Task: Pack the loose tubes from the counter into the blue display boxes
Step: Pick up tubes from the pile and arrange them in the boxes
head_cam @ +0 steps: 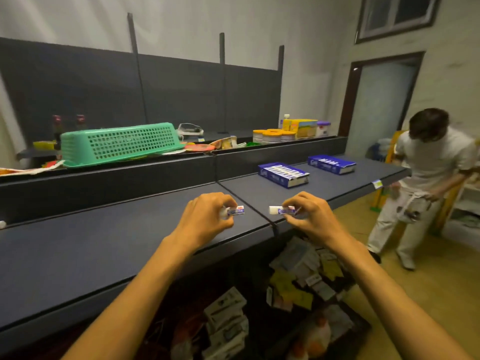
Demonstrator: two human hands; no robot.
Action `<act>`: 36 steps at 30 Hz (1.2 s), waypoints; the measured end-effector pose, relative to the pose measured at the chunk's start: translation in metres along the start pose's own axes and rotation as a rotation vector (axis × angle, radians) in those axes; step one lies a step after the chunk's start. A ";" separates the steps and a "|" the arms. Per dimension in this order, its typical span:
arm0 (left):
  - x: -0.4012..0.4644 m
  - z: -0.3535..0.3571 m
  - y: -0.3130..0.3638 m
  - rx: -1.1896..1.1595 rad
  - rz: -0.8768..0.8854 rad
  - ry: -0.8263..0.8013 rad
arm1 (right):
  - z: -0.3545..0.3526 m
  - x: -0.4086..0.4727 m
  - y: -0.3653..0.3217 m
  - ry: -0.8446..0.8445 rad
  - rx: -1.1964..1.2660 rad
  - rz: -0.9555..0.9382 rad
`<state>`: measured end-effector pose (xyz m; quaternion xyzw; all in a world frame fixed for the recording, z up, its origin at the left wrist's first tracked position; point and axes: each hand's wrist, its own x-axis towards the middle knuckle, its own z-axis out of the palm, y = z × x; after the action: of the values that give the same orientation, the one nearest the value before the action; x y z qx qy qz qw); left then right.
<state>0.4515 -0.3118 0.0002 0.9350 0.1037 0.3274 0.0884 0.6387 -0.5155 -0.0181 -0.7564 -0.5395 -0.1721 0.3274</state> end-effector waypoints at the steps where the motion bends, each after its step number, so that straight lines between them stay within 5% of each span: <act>1: 0.011 0.011 0.007 -0.005 0.007 -0.008 | -0.005 -0.003 0.015 0.006 -0.015 0.021; 21: 0.258 0.212 0.113 -0.106 0.118 -0.078 | -0.088 0.065 0.294 0.019 -0.122 0.200; 36: 0.389 0.338 0.187 0.015 0.002 -0.085 | -0.130 0.117 0.506 0.004 -0.065 0.079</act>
<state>0.9873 -0.4262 0.0151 0.9488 0.1016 0.2866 0.0853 1.1626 -0.6241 -0.0085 -0.7870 -0.5028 -0.1780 0.3102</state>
